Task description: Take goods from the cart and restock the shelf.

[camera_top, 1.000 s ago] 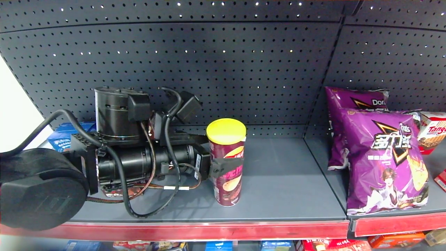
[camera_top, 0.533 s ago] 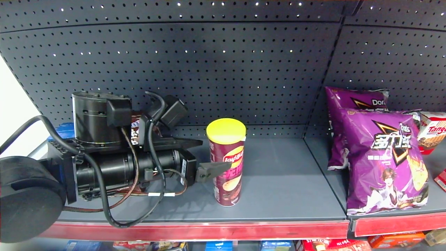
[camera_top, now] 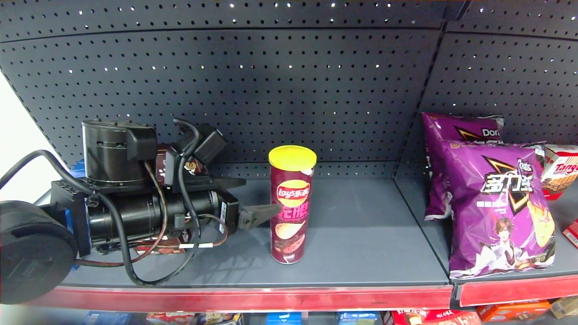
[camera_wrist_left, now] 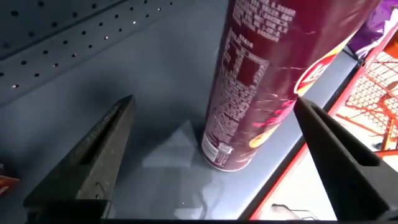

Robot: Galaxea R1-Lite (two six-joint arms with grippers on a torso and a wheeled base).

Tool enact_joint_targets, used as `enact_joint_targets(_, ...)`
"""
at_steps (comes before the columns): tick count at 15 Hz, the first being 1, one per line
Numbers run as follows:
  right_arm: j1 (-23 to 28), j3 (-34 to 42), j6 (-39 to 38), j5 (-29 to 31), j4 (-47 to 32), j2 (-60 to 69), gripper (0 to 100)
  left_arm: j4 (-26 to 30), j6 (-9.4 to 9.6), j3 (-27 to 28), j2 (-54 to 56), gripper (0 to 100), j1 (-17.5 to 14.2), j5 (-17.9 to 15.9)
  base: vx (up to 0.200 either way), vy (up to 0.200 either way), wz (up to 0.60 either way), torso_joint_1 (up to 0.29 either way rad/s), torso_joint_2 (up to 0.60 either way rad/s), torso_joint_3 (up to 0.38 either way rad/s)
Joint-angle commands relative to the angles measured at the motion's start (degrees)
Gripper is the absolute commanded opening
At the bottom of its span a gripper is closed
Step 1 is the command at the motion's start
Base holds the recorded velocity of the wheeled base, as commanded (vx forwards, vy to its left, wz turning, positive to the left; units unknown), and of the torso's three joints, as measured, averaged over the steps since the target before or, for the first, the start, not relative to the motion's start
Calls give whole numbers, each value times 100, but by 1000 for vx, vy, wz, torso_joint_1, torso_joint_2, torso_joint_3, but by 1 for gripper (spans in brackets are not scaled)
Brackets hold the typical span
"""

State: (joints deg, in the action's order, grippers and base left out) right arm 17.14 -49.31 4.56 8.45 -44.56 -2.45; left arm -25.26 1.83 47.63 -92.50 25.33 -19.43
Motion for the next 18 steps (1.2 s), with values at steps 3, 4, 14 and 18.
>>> enact_joint_targets(3, 0, 9, 1, -1, 0, -1, 0, -32, 37, -8, 39, 100, 51, -17, 0, 0, 0, 0, 0, 0)
enact_joint_targets(4, 0, 9, 1, -1, 0, 8, 0, -32, 72, -8, 57, 100, 68, -26, 0, 0, 0, 0, 0, 0)
enact_joint_targets(14, 26, 36, 1, -1, -18, 87, 0, -67, 63, 273, -303, 100, 420, -228, 0, 0, 0, 0, 0, 0)
enact_joint_targets(18, 17, 44, 1, -1, -36, 87, 0, -67, 63, 423, -506, 100, 525, -219, 0, 0, 0, 0, 0, 0)
